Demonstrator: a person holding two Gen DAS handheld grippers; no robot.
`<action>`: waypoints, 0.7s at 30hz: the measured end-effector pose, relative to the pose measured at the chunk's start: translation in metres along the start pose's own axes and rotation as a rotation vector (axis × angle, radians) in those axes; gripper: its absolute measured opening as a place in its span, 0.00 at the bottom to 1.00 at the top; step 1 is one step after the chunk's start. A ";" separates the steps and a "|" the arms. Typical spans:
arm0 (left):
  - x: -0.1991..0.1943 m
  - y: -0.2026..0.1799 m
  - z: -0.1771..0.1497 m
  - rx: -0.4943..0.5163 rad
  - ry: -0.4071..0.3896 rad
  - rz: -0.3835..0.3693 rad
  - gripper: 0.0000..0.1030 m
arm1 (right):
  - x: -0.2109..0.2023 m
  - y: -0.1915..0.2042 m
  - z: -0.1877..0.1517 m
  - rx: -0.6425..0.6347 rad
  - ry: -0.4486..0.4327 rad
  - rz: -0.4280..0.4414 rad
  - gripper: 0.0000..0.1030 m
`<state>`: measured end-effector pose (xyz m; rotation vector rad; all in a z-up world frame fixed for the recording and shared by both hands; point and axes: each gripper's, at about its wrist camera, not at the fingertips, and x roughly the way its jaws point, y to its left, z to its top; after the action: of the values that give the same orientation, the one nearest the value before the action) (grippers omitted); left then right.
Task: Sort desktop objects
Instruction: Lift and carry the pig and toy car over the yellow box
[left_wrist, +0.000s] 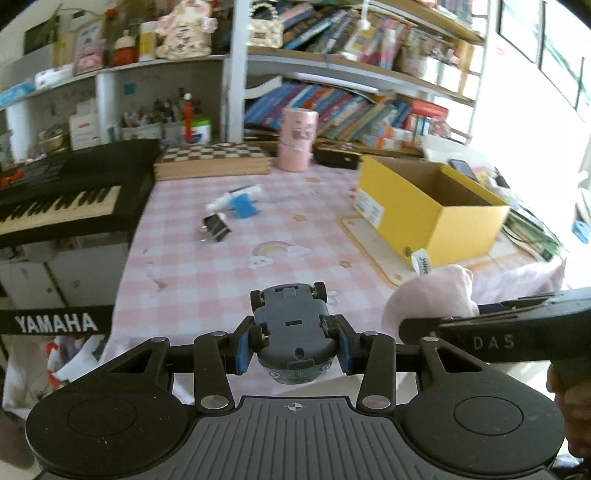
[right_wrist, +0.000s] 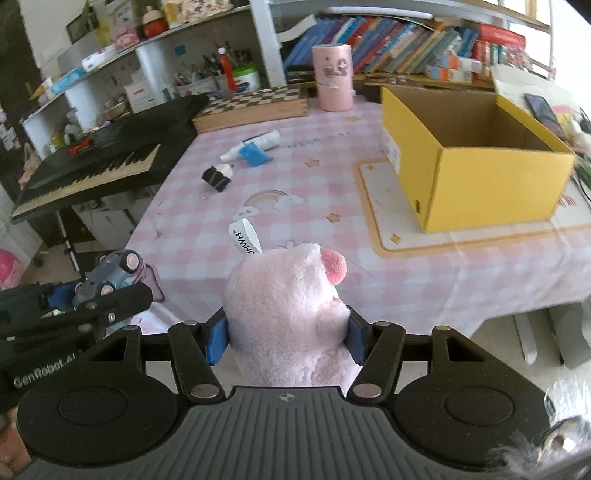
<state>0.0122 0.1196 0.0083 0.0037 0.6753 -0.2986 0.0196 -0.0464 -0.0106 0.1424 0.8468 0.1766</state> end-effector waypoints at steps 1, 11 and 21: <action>-0.001 -0.002 0.000 0.008 -0.005 -0.007 0.41 | -0.002 -0.002 -0.002 0.012 -0.002 -0.007 0.57; 0.018 -0.024 0.005 0.050 0.020 -0.107 0.41 | -0.024 -0.038 -0.024 0.154 -0.009 -0.095 0.57; 0.040 -0.077 0.007 0.163 0.075 -0.262 0.41 | -0.047 -0.080 -0.042 0.271 -0.011 -0.204 0.57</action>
<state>0.0249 0.0342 -0.0036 0.0825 0.7250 -0.6075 -0.0348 -0.1320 -0.0193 0.3087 0.8664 -0.1307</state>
